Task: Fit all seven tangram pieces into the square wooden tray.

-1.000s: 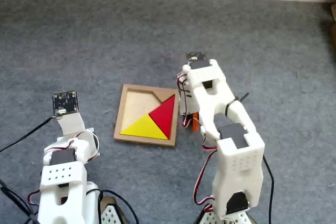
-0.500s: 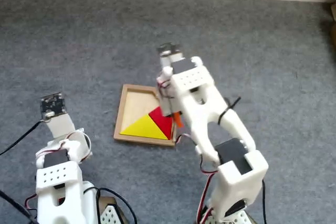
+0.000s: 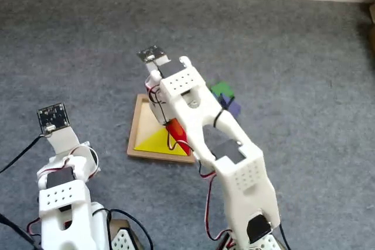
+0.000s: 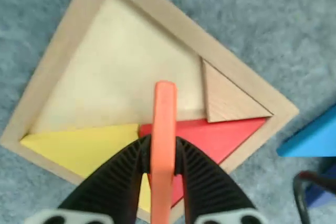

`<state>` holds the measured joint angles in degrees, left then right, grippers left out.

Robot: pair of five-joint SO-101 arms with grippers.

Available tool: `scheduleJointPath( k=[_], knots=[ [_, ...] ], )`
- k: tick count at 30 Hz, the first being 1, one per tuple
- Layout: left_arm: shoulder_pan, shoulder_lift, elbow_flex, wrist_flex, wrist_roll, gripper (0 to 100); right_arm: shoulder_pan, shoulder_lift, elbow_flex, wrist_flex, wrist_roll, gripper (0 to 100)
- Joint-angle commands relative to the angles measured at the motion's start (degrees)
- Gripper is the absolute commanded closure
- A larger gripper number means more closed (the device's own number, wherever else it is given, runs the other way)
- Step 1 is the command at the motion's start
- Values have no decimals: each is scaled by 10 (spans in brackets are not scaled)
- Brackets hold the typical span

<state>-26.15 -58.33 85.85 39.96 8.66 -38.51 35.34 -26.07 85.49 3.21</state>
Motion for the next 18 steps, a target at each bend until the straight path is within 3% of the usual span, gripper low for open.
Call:
scheduleJointPath(
  k=[1, 8, 18],
  knots=[
    [-5, -8, -21, -10, -5, 993, -18, 8, -82, 40, -31, 885],
    [-4, -8, -21, -11, -5, 993, -46, 19, -149, 109, -44, 871],
    [-4, -8, -20, -11, -5, 993, -89, 20, -147, 110, -45, 871]
  ],
)
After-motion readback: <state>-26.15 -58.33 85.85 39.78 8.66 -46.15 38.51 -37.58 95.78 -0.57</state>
